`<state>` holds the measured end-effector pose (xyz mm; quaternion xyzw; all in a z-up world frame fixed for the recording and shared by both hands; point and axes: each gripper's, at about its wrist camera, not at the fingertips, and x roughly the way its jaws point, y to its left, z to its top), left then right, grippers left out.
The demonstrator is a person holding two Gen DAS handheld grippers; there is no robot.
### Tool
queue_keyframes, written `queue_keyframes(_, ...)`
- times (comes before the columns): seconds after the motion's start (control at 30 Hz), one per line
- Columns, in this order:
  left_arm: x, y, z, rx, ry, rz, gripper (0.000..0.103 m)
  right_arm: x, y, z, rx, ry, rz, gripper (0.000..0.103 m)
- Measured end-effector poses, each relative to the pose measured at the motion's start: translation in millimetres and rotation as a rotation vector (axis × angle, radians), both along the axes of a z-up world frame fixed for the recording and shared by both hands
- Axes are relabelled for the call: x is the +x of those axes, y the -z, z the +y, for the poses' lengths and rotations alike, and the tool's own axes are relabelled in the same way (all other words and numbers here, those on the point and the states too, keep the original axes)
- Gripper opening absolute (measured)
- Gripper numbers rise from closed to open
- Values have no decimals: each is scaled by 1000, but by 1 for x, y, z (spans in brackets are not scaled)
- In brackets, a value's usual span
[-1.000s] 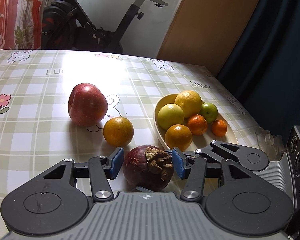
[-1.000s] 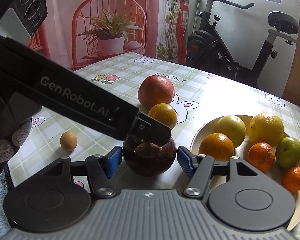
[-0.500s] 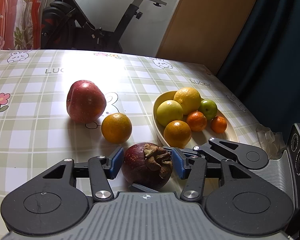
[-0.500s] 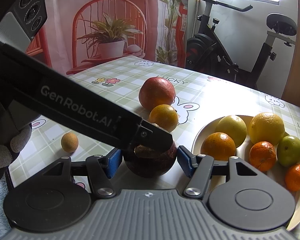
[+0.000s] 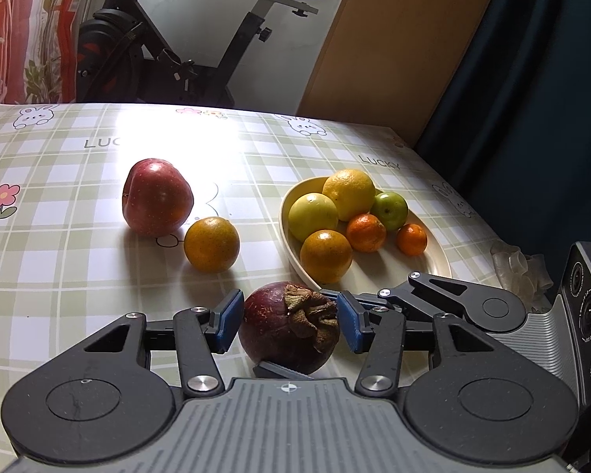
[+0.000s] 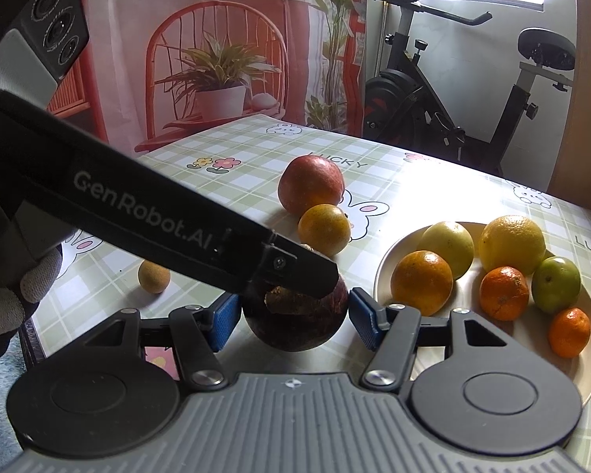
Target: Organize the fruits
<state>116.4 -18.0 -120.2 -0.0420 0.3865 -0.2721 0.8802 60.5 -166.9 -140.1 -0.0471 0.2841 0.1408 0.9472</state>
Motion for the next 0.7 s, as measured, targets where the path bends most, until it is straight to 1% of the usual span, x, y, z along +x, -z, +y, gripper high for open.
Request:
queue_keyframes(0.2,-11,-14,-10,-9,20,-42,53,-13,-10,-8,6,27,-36,62)
queue_keyframes(0.37,-16,-25,-23,-2,54,-78,53,-23,-20,-19,11,59,-69,62)
queue_keyframes(0.57,-15,-30,-47,8,105,-101,53,-32,-26,-38,18,116,-84,62)
queue_keyframes(0.7,-6,-27,-71,17,142,-105,53,-34,-25,-58,26,163,-80,62)
